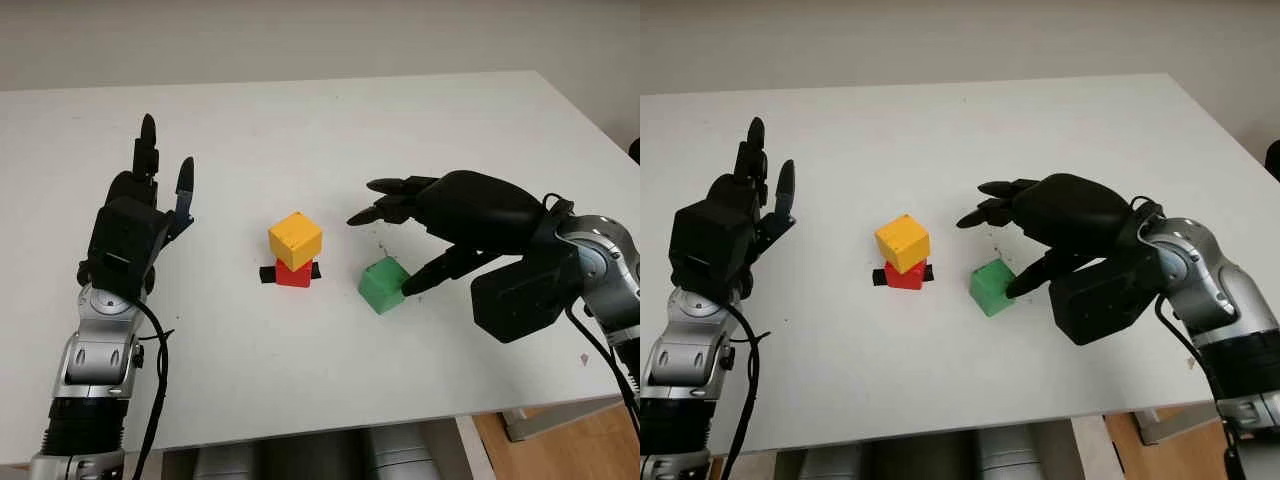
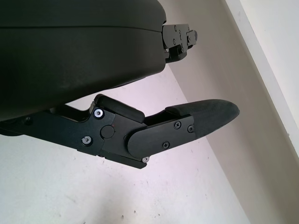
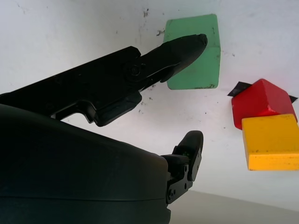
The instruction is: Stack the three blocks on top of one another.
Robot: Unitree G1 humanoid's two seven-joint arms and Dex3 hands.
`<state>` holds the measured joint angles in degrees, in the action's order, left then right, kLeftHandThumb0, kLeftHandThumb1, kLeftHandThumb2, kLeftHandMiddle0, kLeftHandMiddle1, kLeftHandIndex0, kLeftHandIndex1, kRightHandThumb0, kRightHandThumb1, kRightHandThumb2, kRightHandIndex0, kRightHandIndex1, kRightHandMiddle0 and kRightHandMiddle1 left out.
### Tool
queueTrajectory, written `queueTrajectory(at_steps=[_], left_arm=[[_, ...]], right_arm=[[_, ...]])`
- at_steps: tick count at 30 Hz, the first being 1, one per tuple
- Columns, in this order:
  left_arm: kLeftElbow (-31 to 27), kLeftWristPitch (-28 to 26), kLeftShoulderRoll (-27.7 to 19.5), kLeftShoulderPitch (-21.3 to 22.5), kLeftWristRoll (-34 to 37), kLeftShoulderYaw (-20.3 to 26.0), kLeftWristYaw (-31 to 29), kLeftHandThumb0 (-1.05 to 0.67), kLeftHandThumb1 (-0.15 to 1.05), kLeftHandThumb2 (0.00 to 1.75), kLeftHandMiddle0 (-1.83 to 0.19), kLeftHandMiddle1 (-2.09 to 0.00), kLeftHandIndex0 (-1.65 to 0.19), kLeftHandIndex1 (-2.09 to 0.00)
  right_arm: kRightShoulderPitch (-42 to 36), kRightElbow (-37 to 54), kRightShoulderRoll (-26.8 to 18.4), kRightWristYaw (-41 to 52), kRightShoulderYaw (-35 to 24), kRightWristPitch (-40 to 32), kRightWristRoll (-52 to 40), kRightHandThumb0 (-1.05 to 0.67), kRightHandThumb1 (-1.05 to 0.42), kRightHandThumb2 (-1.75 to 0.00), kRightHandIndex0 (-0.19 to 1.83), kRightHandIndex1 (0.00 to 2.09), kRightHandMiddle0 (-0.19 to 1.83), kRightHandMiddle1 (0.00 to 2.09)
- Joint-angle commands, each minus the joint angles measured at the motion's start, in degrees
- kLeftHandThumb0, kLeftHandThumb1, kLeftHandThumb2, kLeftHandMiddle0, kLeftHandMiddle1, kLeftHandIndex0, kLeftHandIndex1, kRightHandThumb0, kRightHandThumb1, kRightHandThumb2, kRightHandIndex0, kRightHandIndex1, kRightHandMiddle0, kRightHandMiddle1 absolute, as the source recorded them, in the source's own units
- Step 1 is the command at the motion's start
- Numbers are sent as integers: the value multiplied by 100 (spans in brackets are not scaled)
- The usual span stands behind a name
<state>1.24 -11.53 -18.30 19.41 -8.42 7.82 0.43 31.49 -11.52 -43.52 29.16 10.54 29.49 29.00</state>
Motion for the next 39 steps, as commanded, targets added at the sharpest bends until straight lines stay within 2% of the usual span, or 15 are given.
queueTrajectory(at_steps=[1, 12, 15, 25, 39], left_arm=[[-73, 7, -35, 73, 10, 18, -15, -77, 105, 71, 11, -5, 12, -6], [-143, -129, -22, 45, 81, 10, -66, -78, 105, 71, 12, -5, 14, -5], [-155, -122, -20, 24, 83, 13, -60, -76, 105, 71, 13, -5, 15, -5], [-166, -68, -42, -10, 57, 13, -55, -76, 105, 70, 12, -6, 14, -5], [-222, -166, -29, -29, 76, 26, -91, -76, 105, 71, 14, -5, 14, -5]], right_arm=[[-36, 23, -111, 71, 12, -56, -20, -76, -90, -5, 21, 6, 8, 86], [-200, 67, -174, 157, 2, -128, -8, -80, -90, -5, 20, 5, 11, 85], [-260, 80, -159, 158, -3, -164, -23, -77, -89, -5, 20, 5, 10, 86], [-366, -332, -12, -440, 185, 218, 245, -73, -89, -5, 24, 7, 13, 91], [-173, -1275, 196, -1740, 477, 921, 815, -58, -93, -6, 33, 8, 8, 129]])
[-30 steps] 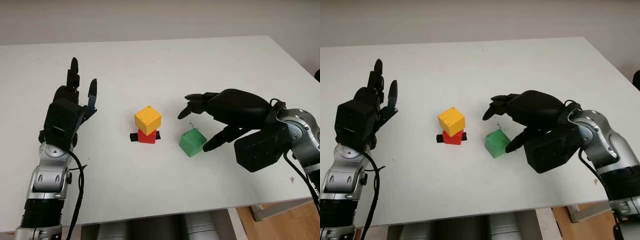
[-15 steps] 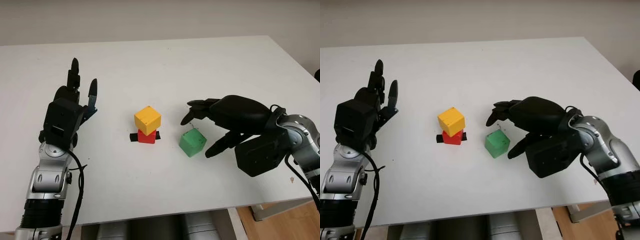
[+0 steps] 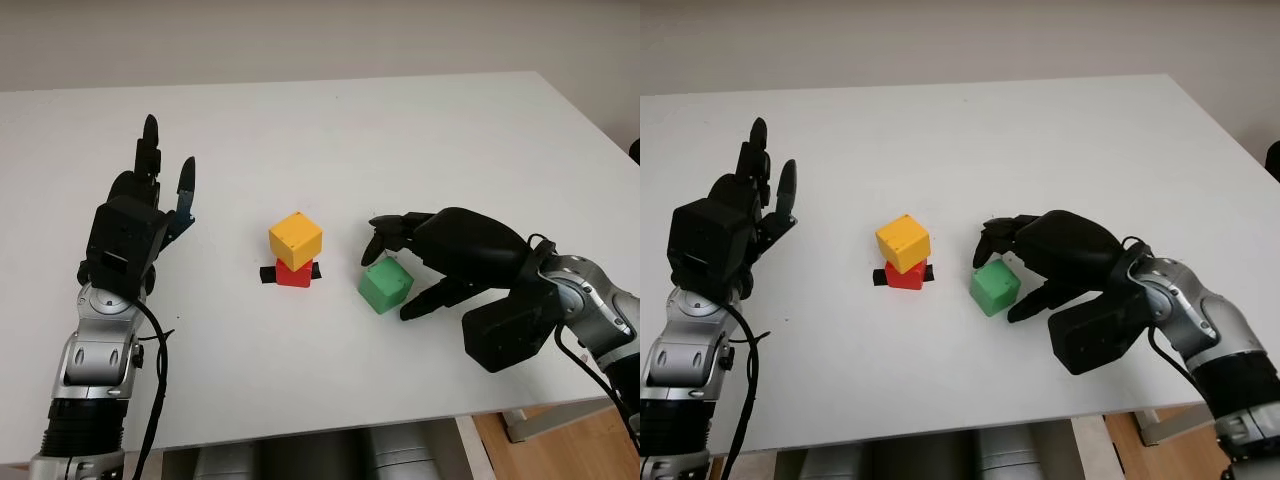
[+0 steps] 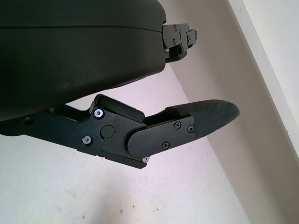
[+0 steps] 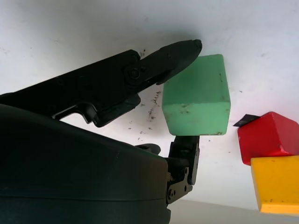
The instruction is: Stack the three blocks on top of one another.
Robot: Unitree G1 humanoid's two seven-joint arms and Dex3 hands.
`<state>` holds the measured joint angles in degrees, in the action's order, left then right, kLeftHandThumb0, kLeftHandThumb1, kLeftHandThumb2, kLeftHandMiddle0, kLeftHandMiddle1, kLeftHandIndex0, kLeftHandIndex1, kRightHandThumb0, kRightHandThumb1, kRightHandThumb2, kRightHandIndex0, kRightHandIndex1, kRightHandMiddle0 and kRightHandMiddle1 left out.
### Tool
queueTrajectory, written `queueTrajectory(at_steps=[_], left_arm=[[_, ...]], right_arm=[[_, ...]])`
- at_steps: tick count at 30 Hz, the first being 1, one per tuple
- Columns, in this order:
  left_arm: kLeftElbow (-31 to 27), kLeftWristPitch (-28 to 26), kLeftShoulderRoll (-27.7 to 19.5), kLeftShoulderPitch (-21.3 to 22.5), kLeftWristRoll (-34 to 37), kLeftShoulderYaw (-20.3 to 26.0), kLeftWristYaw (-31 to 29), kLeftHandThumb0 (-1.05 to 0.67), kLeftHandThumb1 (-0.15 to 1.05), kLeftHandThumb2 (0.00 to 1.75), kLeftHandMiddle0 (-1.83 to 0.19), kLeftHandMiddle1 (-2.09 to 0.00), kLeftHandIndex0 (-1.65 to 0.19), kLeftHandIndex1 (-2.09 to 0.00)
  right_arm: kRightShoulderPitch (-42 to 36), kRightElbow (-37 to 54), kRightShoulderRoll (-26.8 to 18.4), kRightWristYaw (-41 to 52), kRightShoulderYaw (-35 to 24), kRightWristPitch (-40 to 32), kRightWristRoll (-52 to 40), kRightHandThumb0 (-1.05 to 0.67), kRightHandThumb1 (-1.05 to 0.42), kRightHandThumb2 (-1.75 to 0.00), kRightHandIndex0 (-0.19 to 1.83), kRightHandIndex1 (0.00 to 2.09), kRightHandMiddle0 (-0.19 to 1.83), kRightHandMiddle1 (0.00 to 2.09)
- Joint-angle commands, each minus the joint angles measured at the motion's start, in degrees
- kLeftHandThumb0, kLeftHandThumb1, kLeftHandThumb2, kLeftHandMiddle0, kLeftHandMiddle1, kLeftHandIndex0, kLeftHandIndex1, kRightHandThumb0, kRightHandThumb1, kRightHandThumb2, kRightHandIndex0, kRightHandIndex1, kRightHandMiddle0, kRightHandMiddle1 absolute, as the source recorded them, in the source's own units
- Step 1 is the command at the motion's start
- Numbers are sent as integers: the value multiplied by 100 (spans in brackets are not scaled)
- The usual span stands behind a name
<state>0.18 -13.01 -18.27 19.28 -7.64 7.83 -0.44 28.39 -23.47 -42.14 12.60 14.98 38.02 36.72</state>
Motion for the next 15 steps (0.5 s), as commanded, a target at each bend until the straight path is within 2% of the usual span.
queueTrajectory(at_steps=[1, 6, 11, 15], left_arm=[[-125, -34, -32, -19, -8, 23, -3, -76, 105, 71, 14, -5, 15, -5], [-141, -40, -27, -26, -5, 23, -3, -76, 105, 71, 14, -5, 15, -5], [-118, 5, -16, -26, 11, 34, 7, -76, 105, 71, 14, -5, 15, -5], [-81, 61, -26, -18, -18, 20, 25, -75, 105, 72, 13, -6, 14, -6]], right_arm=[[166, -142, 59, -133, 54, 92, 69, -57, -93, -6, 33, 8, 8, 130], [313, -489, 74, -546, 149, 301, 257, -53, -95, -6, 37, 10, 17, 141], [464, -754, 29, -932, 224, 515, 487, -47, -96, -6, 41, 12, 33, 162], [550, -927, 36, -978, 233, 601, 394, -45, -97, -6, 41, 11, 32, 165]])
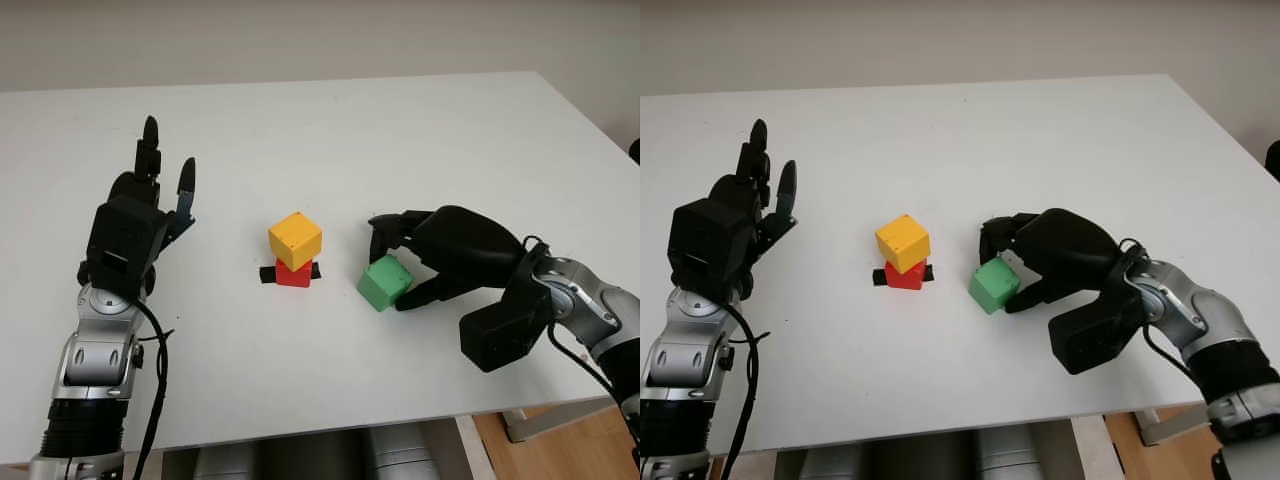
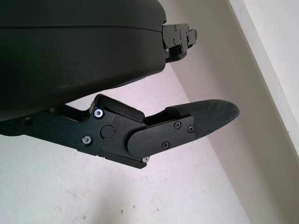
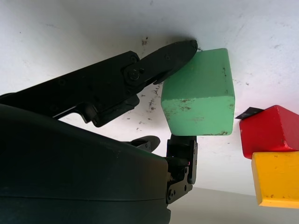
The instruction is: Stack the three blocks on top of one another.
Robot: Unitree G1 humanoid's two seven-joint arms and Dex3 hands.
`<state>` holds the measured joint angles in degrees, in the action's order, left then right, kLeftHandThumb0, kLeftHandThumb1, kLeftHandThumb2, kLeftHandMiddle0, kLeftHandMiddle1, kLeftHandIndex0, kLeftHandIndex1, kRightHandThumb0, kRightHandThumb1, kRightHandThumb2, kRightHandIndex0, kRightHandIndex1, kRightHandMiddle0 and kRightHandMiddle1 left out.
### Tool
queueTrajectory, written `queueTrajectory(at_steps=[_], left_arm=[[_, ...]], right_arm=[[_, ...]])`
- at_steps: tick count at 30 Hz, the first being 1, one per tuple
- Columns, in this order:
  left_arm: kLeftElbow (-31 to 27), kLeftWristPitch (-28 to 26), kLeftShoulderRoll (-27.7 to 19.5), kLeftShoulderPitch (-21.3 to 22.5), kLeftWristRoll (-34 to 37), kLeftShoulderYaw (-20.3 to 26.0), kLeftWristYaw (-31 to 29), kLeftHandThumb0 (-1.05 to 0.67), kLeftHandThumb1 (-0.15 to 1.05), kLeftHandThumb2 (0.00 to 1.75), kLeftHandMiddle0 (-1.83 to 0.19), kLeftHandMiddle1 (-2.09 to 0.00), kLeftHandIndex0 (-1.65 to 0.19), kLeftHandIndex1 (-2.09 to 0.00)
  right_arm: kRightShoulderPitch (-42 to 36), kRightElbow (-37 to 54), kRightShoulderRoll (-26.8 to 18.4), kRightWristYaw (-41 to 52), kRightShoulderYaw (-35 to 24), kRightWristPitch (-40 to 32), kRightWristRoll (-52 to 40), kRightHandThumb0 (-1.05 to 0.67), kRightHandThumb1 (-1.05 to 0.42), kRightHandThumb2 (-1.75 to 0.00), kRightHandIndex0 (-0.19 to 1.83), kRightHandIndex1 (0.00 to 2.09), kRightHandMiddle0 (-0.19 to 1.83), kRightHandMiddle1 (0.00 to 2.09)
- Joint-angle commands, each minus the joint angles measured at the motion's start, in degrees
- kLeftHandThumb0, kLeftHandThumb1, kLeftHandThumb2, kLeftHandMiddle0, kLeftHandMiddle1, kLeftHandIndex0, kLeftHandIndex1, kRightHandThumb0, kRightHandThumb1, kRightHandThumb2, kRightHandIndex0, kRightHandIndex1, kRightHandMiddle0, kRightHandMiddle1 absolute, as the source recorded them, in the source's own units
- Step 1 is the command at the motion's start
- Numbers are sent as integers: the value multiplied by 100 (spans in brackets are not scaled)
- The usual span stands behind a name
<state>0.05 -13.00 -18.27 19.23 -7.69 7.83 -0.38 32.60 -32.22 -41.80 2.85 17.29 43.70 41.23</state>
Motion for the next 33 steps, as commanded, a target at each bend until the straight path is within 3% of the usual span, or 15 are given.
queueTrajectory(at_steps=[1, 4, 13, 33], left_arm=[[-65, 56, -25, -11, -10, 20, 15, -75, 105, 72, 13, -5, 14, -6], [-78, 39, -22, -17, 16, 22, -13, -73, 105, 72, 14, -5, 15, -5], [-21, 111, -47, -11, -10, 10, -22, -72, 105, 73, 13, -6, 15, -5], [-33, 62, -40, 14, -10, 4, -46, -73, 105, 71, 13, -6, 14, -6]], right_arm=[[133, -77, 21, 75, -18, 21, -166, -44, -97, -5, 41, 11, 31, 164], [94, -213, 199, 833, -177, -155, -1162, -41, -96, -5, 40, 10, 31, 161], [41, -195, 572, 2350, -612, -1019, -2994, -46, -93, -5, 42, 11, 39, 157], [143, 704, 577, 3254, -1309, -2368, -3833, -49, -95, -5, 38, 8, 41, 158]])
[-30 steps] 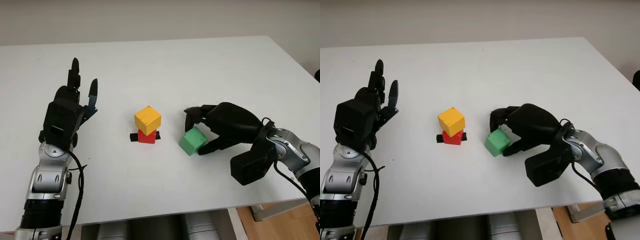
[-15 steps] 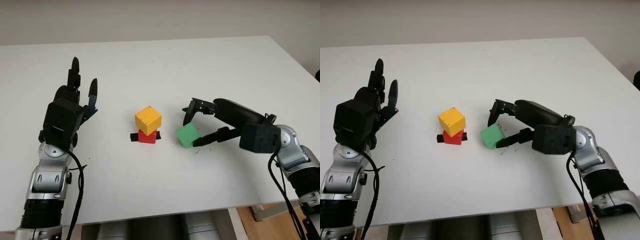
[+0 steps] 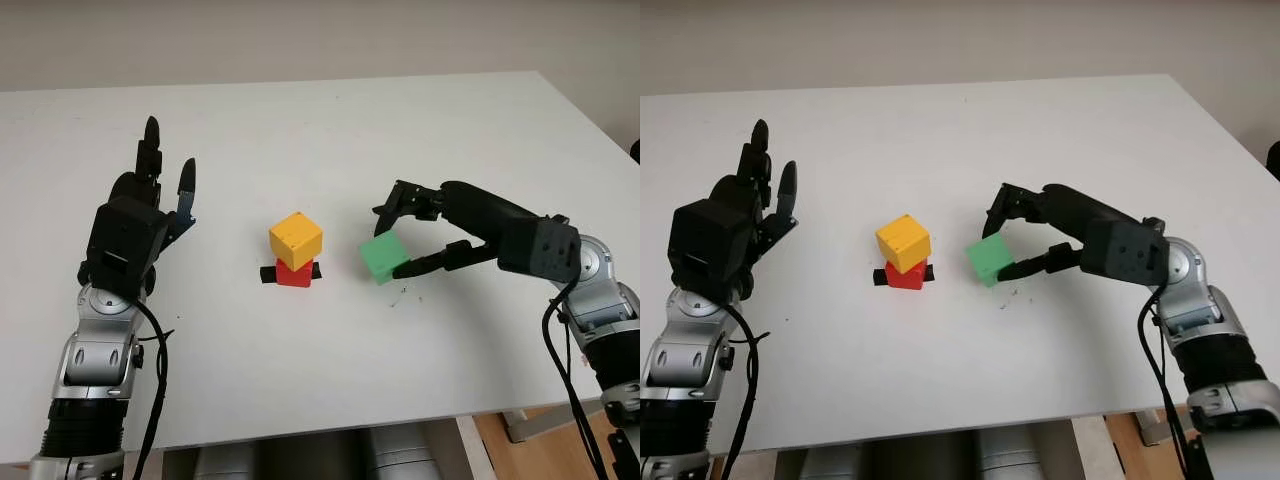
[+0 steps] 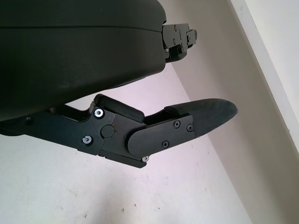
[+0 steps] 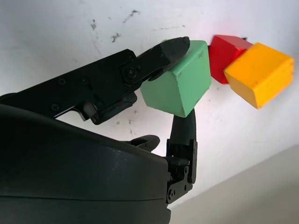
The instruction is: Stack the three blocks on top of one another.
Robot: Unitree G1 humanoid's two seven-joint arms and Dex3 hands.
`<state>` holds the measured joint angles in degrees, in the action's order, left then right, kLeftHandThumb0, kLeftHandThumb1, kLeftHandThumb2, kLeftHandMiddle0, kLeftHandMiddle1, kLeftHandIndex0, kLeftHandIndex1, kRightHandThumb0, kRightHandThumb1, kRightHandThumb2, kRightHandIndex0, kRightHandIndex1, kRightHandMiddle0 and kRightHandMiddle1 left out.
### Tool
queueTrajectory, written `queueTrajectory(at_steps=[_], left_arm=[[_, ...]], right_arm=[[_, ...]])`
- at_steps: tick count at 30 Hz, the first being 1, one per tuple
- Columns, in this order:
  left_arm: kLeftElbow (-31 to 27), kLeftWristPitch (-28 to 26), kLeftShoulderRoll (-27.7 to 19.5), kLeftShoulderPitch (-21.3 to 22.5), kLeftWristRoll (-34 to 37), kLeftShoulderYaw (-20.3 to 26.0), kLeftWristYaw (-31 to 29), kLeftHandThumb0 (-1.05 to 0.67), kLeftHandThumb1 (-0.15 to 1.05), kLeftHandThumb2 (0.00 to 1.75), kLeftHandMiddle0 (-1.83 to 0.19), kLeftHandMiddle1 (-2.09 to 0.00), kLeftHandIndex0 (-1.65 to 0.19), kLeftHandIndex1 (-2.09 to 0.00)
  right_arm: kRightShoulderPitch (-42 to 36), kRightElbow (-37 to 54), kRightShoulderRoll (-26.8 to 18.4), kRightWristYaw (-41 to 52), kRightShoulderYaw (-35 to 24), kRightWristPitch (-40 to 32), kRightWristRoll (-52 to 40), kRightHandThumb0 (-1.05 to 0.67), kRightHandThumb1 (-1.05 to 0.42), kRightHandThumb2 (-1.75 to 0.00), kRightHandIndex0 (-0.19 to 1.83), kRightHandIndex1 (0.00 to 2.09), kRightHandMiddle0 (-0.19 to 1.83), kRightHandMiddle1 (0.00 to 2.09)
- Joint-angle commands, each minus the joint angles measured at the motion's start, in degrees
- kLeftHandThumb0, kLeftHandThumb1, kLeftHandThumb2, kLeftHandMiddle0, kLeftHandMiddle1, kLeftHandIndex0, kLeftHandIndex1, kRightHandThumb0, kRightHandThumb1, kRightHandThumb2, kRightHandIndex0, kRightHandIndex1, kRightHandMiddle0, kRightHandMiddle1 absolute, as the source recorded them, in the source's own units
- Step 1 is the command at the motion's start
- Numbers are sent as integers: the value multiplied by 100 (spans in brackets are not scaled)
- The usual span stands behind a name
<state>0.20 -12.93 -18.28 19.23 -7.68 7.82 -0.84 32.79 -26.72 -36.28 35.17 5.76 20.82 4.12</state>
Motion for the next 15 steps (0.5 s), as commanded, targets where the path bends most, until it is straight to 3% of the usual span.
queueTrajectory(at_steps=[1, 15], left_arm=[[-37, 73, -37, 17, -11, 5, 3, -73, 105, 71, 13, -6, 14, -6], [-40, 46, -32, 22, -9, 6, 7, -74, 105, 70, 13, -5, 15, -5]], right_arm=[[134, 190, 47, 39, -204, -150, -204, -50, -95, -5, 37, 7, 39, 158], [901, 543, 1049, 78, -866, -2642, -1863, -47, -95, -5, 26, 2, 34, 159]])
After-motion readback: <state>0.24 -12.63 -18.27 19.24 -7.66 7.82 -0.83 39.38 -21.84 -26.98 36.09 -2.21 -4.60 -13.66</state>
